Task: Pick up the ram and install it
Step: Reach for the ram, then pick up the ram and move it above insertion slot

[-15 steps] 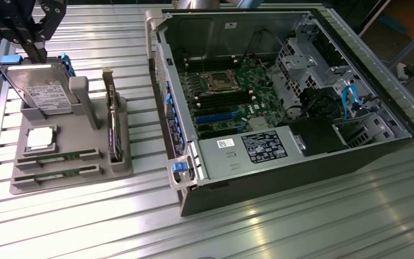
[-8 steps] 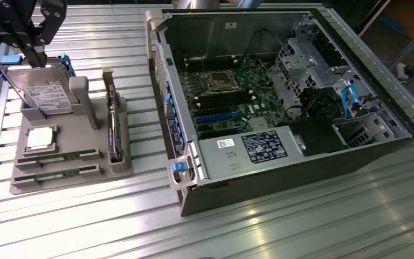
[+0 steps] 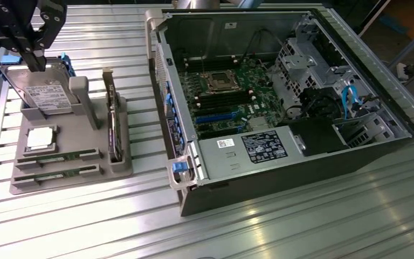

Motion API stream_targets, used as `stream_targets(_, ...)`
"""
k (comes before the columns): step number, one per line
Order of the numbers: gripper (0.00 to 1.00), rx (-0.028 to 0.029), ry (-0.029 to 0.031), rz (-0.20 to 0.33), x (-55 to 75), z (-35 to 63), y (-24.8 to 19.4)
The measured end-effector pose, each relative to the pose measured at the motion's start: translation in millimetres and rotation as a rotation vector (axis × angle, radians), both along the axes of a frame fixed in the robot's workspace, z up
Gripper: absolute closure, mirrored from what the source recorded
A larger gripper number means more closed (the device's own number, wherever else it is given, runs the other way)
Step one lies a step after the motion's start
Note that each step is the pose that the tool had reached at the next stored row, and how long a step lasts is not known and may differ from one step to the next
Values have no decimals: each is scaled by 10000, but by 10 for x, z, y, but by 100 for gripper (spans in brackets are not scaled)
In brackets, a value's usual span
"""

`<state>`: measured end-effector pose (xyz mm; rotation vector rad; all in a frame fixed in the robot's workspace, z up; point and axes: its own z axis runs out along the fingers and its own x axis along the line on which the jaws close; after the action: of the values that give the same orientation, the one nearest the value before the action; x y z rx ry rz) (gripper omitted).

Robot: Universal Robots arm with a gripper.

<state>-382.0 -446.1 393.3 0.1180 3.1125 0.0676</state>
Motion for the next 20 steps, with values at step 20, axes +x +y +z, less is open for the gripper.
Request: stream_targets(20,89,0,0,107,0,0,-1)
